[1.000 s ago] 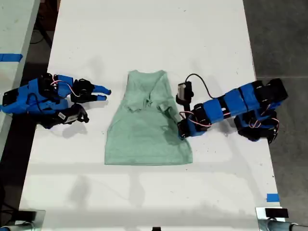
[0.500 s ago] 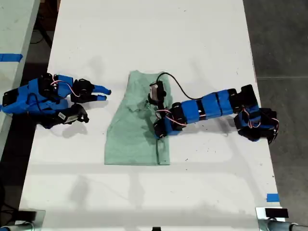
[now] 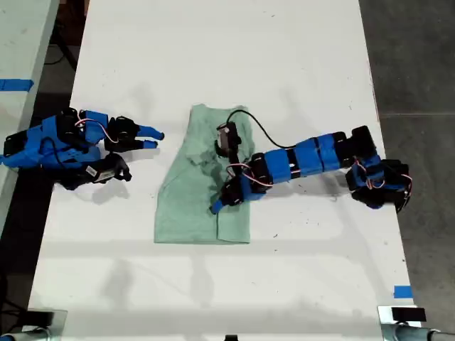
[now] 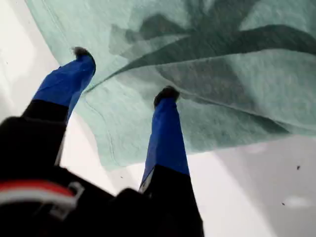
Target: Fold t shirt
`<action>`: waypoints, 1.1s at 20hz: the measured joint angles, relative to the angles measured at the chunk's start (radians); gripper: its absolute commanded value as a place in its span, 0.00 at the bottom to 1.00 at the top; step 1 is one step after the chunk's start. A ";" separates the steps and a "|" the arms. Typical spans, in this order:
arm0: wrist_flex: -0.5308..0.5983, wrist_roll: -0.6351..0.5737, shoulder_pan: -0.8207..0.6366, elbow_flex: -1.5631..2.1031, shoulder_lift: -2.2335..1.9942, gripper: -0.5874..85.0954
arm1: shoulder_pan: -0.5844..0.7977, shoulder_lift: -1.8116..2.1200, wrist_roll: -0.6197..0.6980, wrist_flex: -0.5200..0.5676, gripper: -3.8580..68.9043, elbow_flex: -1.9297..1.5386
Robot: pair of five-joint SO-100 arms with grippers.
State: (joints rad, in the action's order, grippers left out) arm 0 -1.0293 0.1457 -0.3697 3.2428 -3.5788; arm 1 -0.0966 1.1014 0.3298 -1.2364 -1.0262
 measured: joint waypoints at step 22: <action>0.000 0.000 0.000 0.000 0.000 0.17 | 0.029 2.345 -0.178 -0.071 0.23 -2.020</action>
State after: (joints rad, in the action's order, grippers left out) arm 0 -1.0293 0.1457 -0.3697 3.2428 -3.5788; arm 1 -0.0675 3.4469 0.1519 -1.3070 -3.0465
